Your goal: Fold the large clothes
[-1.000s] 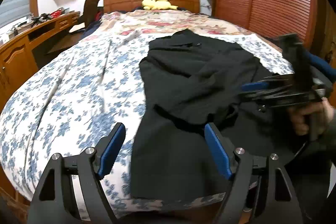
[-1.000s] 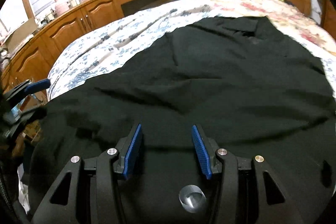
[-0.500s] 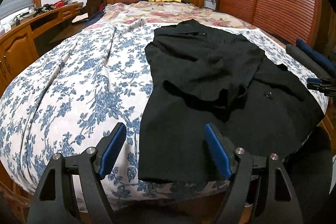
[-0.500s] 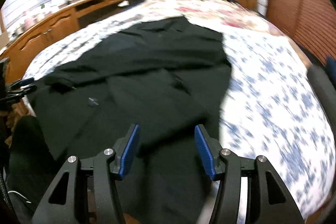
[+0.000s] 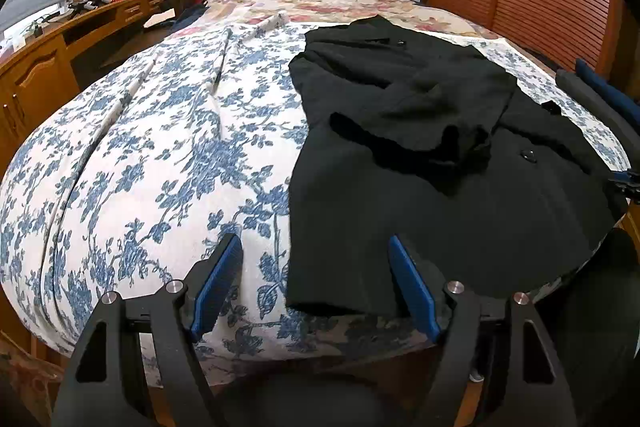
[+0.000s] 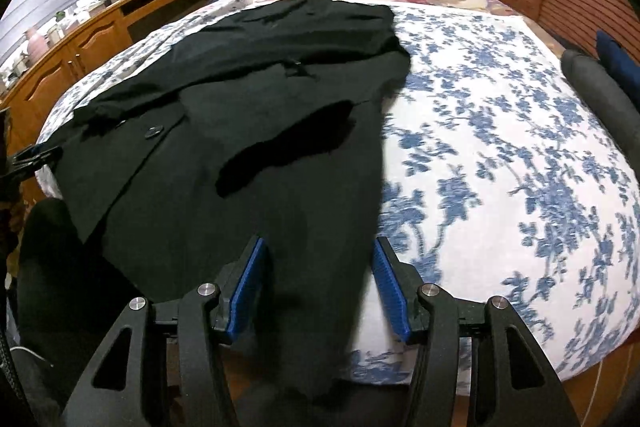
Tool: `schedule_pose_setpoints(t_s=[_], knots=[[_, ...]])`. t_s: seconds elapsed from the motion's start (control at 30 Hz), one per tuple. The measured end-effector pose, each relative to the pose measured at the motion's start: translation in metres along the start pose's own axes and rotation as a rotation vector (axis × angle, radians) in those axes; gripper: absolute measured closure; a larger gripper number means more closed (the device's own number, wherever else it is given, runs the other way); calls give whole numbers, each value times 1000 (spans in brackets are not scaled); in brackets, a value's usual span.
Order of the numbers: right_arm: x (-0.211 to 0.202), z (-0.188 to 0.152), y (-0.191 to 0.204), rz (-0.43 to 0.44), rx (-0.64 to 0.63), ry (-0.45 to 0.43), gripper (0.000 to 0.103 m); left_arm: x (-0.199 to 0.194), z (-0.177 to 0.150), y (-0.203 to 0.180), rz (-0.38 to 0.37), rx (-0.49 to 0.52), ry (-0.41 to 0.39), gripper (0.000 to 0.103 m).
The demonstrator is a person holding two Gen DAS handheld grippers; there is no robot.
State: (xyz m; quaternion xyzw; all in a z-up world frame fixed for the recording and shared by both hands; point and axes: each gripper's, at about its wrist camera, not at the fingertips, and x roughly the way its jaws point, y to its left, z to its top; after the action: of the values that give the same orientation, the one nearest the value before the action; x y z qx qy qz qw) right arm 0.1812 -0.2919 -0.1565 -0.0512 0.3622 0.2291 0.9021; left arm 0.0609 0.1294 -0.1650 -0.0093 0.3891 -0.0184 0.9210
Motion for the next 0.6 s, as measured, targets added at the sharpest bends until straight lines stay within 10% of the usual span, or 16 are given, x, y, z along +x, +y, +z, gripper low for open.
schedule_pose_setpoints(t_s=[0.6], knots=[[-4, -2, 8, 24, -1, -6, 47, -8, -5, 2, -51, -35, -3, 55]])
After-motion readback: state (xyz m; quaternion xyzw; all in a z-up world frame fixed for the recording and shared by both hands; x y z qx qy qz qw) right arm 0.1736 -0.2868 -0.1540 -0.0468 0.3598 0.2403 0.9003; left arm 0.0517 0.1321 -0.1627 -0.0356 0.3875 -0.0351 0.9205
